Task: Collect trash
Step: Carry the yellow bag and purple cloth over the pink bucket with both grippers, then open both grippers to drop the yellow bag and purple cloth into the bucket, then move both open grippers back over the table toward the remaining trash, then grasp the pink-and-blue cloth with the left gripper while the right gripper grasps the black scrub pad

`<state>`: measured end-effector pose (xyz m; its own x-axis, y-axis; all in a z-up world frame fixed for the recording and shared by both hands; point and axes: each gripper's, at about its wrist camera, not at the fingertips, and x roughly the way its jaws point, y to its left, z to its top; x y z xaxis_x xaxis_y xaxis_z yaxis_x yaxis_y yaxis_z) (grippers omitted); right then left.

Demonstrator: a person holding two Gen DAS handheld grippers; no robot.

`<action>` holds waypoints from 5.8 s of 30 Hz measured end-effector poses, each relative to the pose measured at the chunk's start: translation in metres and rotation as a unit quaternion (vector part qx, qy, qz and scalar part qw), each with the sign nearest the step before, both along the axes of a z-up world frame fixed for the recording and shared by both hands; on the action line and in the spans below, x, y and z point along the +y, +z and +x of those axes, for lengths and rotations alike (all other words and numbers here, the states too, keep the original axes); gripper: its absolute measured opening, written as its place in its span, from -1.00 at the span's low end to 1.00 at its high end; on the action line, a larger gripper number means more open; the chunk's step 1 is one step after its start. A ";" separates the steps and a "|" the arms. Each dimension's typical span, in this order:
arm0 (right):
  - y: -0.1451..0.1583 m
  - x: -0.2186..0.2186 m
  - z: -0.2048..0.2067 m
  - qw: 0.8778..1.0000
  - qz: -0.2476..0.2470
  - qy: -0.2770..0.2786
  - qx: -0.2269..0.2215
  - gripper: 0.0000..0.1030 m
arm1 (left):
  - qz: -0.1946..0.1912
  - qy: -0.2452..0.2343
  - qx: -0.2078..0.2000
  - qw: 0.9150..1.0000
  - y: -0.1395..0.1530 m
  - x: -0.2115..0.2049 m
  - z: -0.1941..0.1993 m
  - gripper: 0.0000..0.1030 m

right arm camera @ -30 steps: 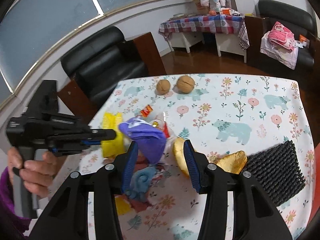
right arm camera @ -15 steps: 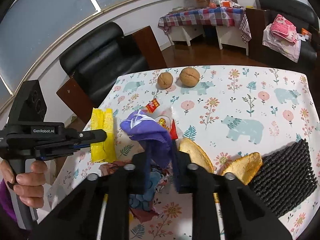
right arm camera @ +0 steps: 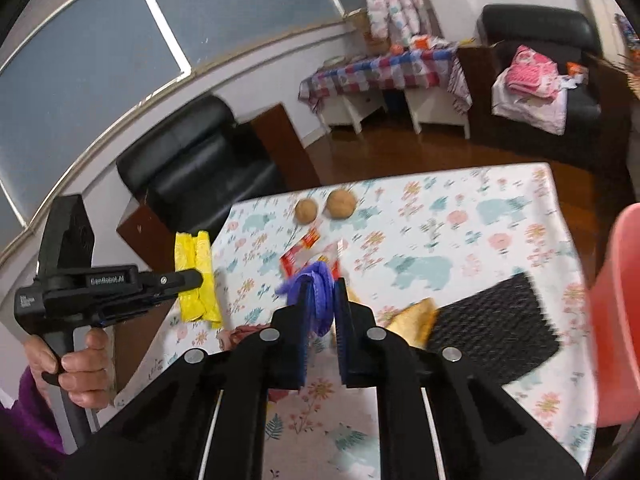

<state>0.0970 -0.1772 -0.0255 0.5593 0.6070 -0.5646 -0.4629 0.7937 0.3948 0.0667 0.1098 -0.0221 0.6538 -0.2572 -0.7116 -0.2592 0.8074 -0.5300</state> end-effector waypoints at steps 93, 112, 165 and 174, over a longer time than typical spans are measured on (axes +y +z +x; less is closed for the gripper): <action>0.002 -0.219 -0.034 0.946 -0.029 -0.318 -0.054 -0.36 | 0.133 -0.287 -0.089 0.945 0.040 -0.315 0.080 -0.15; 0.027 -0.115 -0.053 0.972 -0.081 -0.198 -0.097 -0.08 | 0.184 -0.168 -0.127 0.960 0.057 -0.182 0.023 -0.15; -0.041 -0.065 -0.019 0.986 -0.086 -0.137 0.031 -0.07 | 0.127 -0.115 -0.023 0.985 -0.036 -0.054 -0.018 -0.58; -0.053 -0.071 -0.012 0.984 -0.076 -0.145 0.066 -0.06 | 0.094 -0.092 -0.070 0.989 -0.007 -0.035 -0.028 -0.59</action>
<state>0.0854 -0.2478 -0.0785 0.6125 0.3347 -0.7162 -0.1601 0.9397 0.3022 0.0386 0.0752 -0.0288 0.7044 -0.2523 -0.6634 -0.0332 0.9220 -0.3859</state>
